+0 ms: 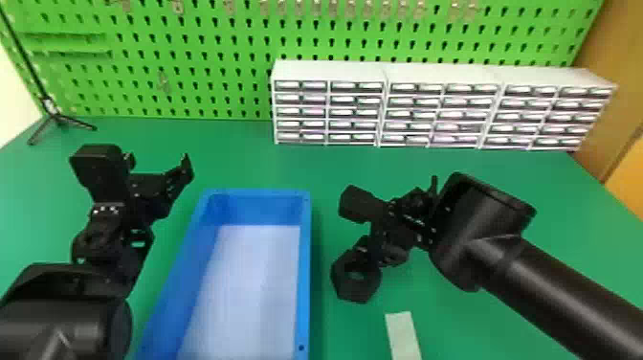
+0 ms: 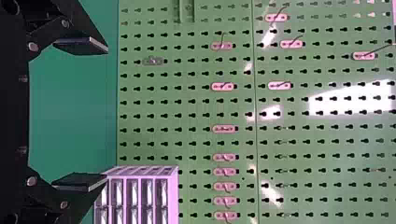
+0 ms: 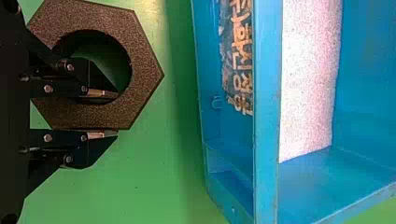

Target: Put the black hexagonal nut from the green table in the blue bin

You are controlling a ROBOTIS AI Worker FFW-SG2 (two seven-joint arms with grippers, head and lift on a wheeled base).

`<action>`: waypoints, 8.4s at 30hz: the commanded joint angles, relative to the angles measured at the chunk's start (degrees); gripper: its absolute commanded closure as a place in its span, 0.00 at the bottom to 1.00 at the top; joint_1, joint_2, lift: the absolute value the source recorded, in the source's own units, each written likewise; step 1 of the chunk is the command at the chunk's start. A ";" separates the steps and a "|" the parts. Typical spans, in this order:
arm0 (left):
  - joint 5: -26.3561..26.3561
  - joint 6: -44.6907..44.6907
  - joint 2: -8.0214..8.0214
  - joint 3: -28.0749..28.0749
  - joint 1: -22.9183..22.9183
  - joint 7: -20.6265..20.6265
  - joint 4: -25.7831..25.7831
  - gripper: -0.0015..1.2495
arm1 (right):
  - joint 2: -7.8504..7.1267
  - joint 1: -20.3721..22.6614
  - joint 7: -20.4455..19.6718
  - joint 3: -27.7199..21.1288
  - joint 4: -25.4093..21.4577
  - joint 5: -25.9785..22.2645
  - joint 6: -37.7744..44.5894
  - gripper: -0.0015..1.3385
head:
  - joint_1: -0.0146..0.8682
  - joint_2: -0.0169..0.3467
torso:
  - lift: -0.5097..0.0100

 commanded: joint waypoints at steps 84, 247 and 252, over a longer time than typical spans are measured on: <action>0.00 0.09 -0.08 -0.96 -0.68 0.09 0.53 0.24 | 12.24 -12.99 5.17 4.81 -10.82 -7.43 6.77 0.75 | 0.79 0.12 | 0.80; 2.82 -0.61 -1.49 -1.13 -0.15 1.93 -1.67 0.24 | 22.09 26.12 -41.32 -52.93 -8.97 -17.18 -28.65 0.11 | 0.79 0.12 | 0.80; 2.99 -0.61 -1.66 -1.13 0.12 1.85 -1.67 0.24 | 22.97 27.97 -42.82 -53.46 -8.97 -16.83 -31.46 0.11 | 0.79 0.12 | 0.80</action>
